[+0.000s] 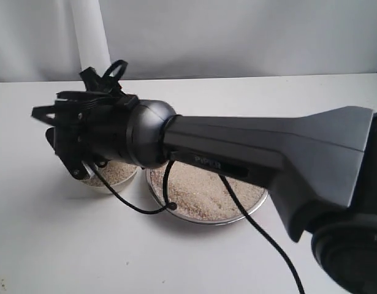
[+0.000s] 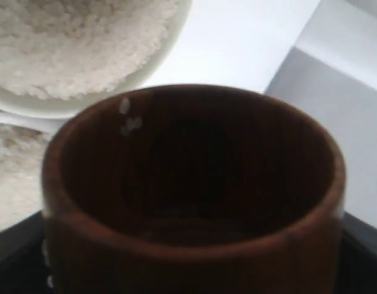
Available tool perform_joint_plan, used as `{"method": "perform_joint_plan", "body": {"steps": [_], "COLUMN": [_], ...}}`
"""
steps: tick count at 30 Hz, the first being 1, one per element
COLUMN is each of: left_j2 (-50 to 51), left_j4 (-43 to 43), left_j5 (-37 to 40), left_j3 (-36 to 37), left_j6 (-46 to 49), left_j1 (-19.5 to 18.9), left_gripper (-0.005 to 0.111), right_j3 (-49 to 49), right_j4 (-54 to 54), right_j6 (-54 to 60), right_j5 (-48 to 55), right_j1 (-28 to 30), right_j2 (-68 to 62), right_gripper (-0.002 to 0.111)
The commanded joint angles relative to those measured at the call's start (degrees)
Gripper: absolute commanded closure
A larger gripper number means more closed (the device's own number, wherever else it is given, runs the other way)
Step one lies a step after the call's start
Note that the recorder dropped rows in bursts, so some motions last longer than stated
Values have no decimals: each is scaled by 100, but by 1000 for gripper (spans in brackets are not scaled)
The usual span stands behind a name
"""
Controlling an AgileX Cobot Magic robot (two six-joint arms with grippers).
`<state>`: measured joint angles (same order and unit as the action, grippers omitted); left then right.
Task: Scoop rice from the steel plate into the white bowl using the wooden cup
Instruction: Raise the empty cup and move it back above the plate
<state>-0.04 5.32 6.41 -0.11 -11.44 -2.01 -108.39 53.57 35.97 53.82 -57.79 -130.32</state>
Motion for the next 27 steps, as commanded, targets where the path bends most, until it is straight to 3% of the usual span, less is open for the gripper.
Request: {"method": "perform_joint_plan", "body": {"steps": [1, 4, 11, 17, 27], "left_j2": [4, 4, 4, 4, 4], "left_j4": [-28, -28, -28, -28, -28], "left_j5": [-17, -17, -17, -17, -17], "left_j3": [11, 11, 11, 11, 11], "left_j6": [-27, -27, -27, -27, -27], "left_j1": [27, 27, 27, 27, 27], "left_gripper": [107, 107, 107, 107, 107], "right_j3": [-38, -38, -38, -38, 647], "right_j4": [-1542, -2191, -2463, -3824, -3172], "right_j6": [-42, -15, 125, 263, 470], "right_j5": [40, 139, 1114, 793, 1058], "right_j1": [557, 978, 1766, 2368, 2517], "right_j2": [437, 738, 1147, 1287, 1276], "right_gripper": [108, 108, 108, 108, 108]}}
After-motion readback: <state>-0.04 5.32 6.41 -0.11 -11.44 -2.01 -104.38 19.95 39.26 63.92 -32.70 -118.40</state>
